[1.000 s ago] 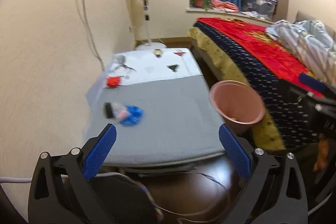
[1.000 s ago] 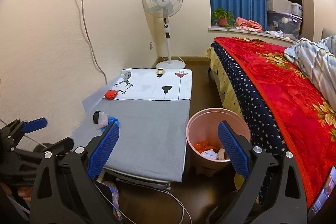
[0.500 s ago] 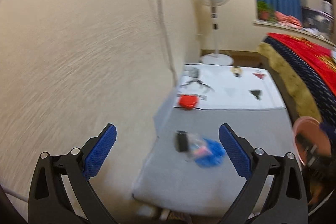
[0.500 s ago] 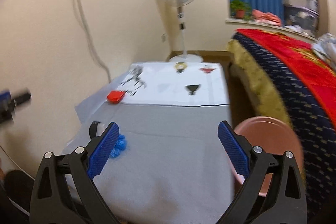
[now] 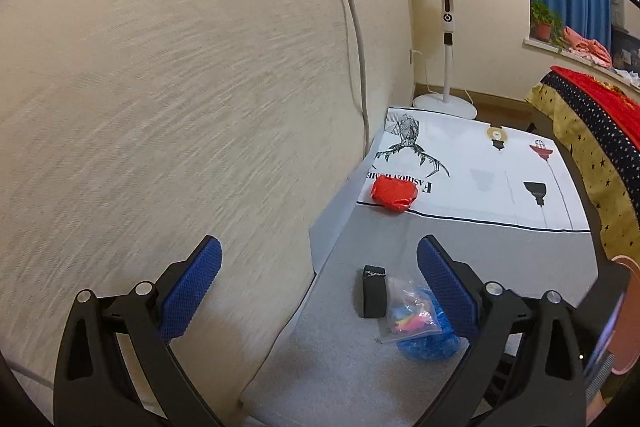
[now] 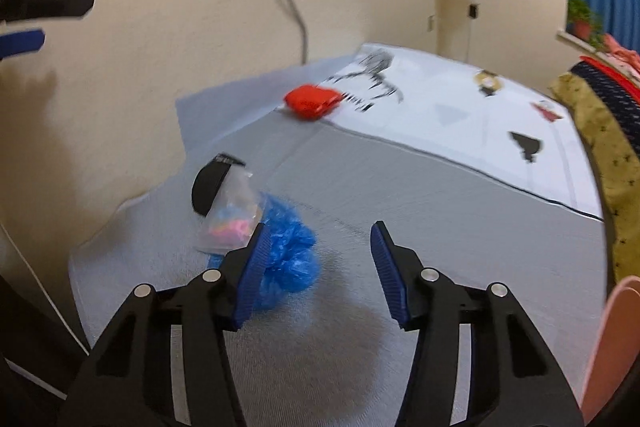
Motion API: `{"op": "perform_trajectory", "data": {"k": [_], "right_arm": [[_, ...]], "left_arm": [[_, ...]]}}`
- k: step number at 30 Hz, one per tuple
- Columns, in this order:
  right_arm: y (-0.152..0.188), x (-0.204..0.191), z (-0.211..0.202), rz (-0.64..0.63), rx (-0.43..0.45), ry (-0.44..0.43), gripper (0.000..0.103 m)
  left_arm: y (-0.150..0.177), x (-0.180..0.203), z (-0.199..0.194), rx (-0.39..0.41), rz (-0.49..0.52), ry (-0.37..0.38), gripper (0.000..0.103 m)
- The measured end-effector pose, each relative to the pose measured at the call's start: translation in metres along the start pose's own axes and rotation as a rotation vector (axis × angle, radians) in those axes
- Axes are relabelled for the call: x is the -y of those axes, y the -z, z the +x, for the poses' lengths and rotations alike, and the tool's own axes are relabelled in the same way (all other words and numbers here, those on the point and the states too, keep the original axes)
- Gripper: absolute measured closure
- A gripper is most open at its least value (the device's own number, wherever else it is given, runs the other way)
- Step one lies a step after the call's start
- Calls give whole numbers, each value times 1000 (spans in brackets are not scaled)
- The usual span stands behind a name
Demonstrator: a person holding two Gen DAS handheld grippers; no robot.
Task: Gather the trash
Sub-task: 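Close the right tool on the blue plastic bag while the left tool grasps the clear bag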
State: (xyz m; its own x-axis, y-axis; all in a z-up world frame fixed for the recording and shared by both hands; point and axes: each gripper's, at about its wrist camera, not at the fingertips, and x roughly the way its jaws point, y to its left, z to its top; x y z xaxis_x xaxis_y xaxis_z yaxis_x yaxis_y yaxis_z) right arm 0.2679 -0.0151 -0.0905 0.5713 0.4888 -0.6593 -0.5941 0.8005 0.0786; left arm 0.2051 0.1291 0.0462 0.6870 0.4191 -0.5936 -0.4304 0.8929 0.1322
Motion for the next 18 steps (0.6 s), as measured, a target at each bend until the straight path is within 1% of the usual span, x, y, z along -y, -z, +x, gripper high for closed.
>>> {"op": "perform_trajectory", "data": {"k": [2,4,5,6,7,8,9,10,13,16,18], "right_arm": [[2,-3,10,-19,-25,-13,51],[5,-4,17,-20,-47,-35,57],[7,-4,21,-23,-61,-42,62],[10,-5,25,-28,-74,-49,69],[12,-5,28,-31,-86,-58,75],[12,-5,30,-29,-102,-76,89],[12,-5,31,-32,-104,-82,99],[12,-6,30,-34,-102,-85,101],[12,-8,23,-48,-65,-78,102],[10,-9,10,-68,-3,-30,102],[2,-3,-7,-49,39,-8,102]], "left_arm": [[0,-2,3,-3,-7,0,8],[0,-4,6,-12,-18,1,8],[0,-5,7,-18,-23,2,8],[0,-5,8,-23,-24,2,8],[1,-6,9,-28,-28,3,8],[1,-6,10,-30,-29,3,8],[1,-6,11,-31,-30,1,8],[1,-6,12,-32,-29,0,8],[0,-5,13,-34,-28,-2,8],[0,-4,15,-29,-25,-7,8],[0,-2,16,-19,-23,-9,8]]}}
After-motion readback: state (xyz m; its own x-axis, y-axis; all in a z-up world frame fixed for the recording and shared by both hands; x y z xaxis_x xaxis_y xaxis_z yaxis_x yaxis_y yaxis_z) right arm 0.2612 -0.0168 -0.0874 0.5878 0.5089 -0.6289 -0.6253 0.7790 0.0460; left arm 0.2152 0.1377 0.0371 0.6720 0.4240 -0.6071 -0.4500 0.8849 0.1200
